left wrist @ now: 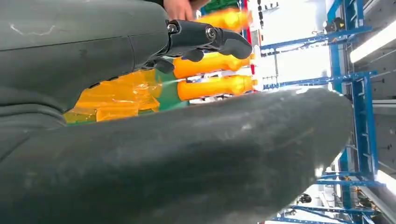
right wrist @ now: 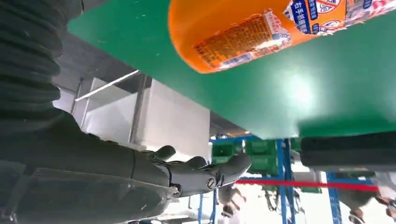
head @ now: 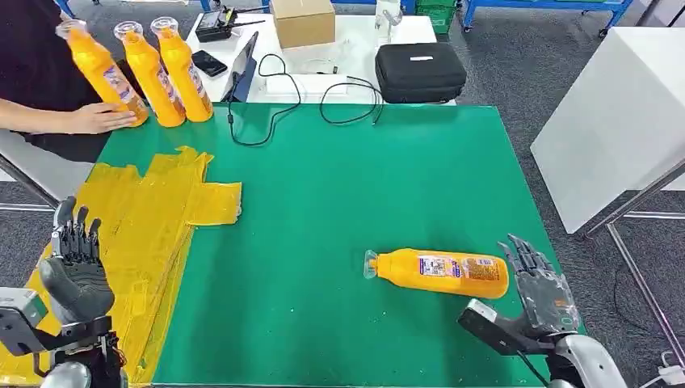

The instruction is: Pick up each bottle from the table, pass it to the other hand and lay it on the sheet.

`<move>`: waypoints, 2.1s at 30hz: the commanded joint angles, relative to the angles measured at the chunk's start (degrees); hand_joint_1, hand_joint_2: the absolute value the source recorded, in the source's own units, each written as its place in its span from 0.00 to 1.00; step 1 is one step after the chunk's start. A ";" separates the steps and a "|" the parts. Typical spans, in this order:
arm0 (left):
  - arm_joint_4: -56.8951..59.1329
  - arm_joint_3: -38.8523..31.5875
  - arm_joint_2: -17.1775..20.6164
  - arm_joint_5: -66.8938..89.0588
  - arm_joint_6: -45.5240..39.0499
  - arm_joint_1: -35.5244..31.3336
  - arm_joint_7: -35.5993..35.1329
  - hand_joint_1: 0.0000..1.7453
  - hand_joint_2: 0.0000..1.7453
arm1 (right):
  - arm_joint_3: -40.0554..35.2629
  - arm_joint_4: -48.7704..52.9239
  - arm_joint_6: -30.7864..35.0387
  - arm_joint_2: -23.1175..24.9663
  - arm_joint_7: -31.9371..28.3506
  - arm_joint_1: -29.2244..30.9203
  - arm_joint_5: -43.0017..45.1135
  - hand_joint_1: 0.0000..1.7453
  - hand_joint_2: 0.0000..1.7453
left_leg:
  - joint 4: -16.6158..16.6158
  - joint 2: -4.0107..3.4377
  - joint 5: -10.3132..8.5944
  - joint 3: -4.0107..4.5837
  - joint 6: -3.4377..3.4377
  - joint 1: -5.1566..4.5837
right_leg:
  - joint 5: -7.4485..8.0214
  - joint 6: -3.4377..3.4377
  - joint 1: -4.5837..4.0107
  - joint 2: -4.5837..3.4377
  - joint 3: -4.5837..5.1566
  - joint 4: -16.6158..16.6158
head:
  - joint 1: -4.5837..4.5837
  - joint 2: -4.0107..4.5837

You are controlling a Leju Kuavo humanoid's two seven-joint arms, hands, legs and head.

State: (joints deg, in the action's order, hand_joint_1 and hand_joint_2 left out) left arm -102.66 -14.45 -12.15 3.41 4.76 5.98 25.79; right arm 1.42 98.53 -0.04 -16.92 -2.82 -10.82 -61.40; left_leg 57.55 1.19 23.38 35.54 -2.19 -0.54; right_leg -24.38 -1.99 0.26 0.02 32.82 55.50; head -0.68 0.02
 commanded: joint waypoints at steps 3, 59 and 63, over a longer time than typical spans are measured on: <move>4.38 0.52 0.42 -0.45 0.05 -2.12 -0.12 0.00 0.00 | -2.34 -9.87 -0.35 3.22 -0.14 5.30 -0.30 0.00 1.00 | -0.07 -0.12 0.12 -0.37 0.17 0.09 | -0.08 0.05 -0.09 -0.05 -0.43 -0.15 | 0.02 0.00; 5.84 0.04 1.47 -3.09 0.80 -3.70 -0.78 0.00 0.00 | -16.78 -41.36 -10.03 -2.47 4.19 23.51 -2.32 0.80 1.00 | -0.07 0.08 -0.02 -0.44 0.15 0.07 | -0.02 0.02 -0.07 0.10 -0.50 -0.18 | 0.00 0.00; 5.84 0.04 1.47 -3.09 0.80 -3.70 -0.78 0.00 0.00 | -16.78 -41.36 -10.03 -2.47 4.19 23.51 -2.32 0.80 1.00 | -0.05 0.19 -0.01 -0.69 0.07 0.05 | -0.06 0.01 -0.05 0.17 -0.26 -0.17 | -0.02 0.00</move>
State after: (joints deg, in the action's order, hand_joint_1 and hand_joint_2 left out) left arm -99.93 -14.16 -11.72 0.46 5.53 3.70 25.22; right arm -13.03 63.76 -9.07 -19.15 1.20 13.22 -63.60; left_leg 57.56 1.34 23.42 34.95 -2.26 -0.56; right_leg -24.45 -2.02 0.27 0.06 32.73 55.43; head -0.70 0.02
